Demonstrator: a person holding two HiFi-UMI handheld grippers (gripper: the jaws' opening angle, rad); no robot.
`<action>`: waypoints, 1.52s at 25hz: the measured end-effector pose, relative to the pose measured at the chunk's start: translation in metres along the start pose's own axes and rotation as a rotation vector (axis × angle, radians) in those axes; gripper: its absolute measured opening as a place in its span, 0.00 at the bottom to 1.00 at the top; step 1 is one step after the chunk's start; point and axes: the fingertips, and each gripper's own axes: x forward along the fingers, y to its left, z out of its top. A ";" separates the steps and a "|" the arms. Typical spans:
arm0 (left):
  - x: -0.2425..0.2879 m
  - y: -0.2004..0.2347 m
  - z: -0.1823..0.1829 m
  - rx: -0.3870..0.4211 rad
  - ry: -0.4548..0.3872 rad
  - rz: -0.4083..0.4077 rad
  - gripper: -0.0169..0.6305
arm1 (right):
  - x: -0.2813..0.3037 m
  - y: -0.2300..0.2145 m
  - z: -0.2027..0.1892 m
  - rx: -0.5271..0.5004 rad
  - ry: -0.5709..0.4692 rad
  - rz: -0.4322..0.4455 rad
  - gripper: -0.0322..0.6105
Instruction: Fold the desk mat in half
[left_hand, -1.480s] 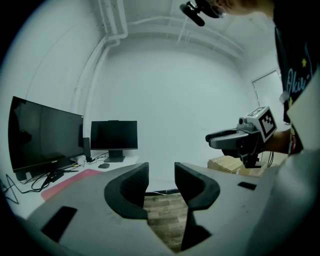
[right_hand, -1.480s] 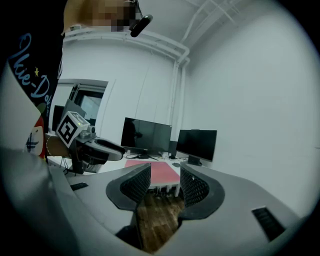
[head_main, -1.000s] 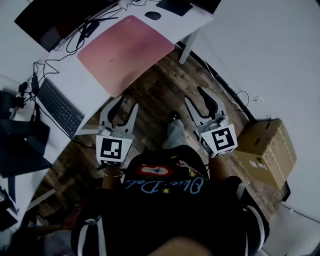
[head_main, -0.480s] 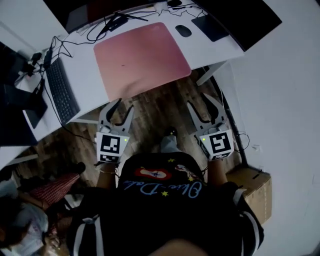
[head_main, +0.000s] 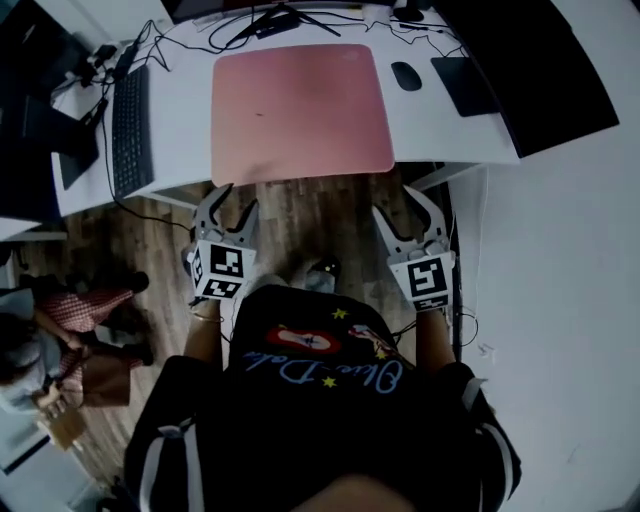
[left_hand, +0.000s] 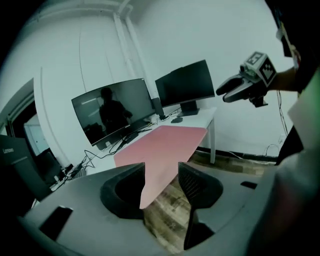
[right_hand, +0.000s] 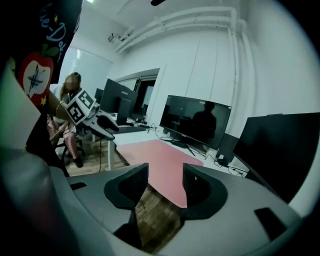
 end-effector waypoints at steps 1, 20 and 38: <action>0.002 0.000 -0.005 0.013 0.020 0.022 0.32 | 0.005 0.000 -0.007 -0.020 0.016 0.020 0.33; 0.072 0.029 -0.109 0.242 0.392 0.215 0.41 | 0.116 0.009 -0.107 -0.466 0.255 0.187 0.41; 0.107 0.034 -0.115 0.334 0.428 0.230 0.28 | 0.167 0.009 -0.138 -0.523 0.359 0.197 0.40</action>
